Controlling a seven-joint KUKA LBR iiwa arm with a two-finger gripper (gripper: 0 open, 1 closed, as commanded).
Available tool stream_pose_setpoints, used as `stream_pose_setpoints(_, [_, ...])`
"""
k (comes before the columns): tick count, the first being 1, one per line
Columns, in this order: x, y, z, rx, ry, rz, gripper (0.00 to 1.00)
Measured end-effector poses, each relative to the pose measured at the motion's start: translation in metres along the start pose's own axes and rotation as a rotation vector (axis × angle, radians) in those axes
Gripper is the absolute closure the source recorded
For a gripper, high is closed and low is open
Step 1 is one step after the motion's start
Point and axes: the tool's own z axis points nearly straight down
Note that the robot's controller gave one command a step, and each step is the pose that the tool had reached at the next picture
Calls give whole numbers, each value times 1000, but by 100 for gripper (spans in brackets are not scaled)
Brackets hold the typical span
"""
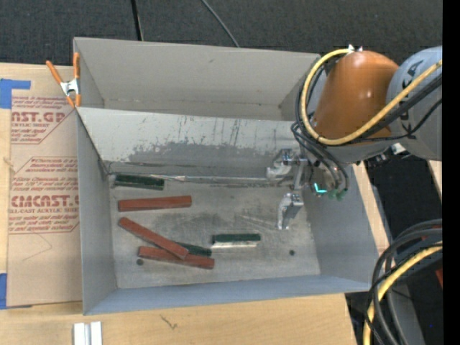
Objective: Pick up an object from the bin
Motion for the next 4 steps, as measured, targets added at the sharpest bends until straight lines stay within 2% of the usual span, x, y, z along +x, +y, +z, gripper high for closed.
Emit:
stream_pose_setpoints(1, [-2,0,-5,1,-8,-1,0])
stream_pose_setpoints(2, [23,38,49,1,-7,-30,0])
stream_pose_setpoints(3, [34,52,53,0,-6,154,0])
stream_pose_setpoints(4, [35,62,54,1,-6,102,0])
